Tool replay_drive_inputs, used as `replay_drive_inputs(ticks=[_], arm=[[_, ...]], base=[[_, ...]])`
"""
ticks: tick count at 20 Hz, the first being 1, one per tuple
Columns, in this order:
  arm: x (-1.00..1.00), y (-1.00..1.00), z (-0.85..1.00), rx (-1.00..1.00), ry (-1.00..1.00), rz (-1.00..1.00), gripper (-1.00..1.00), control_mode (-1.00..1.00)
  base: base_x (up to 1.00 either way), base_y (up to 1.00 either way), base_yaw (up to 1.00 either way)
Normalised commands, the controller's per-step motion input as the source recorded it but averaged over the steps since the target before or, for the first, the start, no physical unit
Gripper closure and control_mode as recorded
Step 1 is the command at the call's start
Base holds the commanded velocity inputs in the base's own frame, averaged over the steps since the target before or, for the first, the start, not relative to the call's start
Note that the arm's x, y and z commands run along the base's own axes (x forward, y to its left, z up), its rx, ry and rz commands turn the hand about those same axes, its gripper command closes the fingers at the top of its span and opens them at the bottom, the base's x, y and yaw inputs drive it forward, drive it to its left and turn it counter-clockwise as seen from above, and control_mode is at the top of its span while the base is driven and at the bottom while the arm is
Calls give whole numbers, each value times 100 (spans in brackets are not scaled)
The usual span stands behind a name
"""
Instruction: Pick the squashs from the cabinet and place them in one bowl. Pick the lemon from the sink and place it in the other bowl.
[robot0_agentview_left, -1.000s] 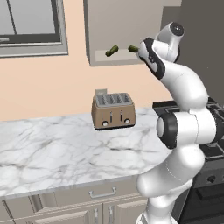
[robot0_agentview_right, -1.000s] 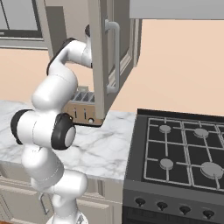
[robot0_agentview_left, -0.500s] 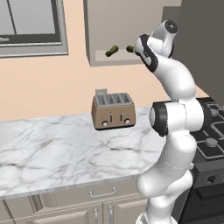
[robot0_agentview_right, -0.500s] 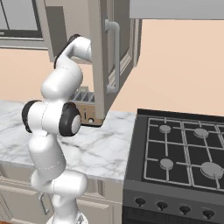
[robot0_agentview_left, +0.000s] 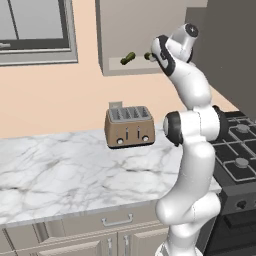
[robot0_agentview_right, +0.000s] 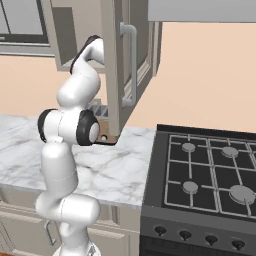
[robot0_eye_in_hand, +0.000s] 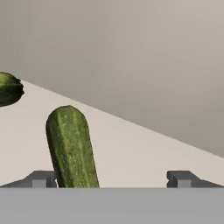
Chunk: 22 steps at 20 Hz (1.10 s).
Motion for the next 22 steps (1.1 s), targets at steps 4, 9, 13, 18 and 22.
replay_drive_inputs(ticks=[4,9,13,18,22], arm=[[32,0,-44,1,12,11,-100,-100],[28,0,-53,0,16,10,-100,-100],[4,21,-82,-1,19,13,100,-100],[0,35,-92,-2,13,14,100,-100],[0,27,-79,0,7,15,100,-100]], base=[[0,0,0],[0,0,0],[0,0,0],[0,0,0],[0,0,0]])
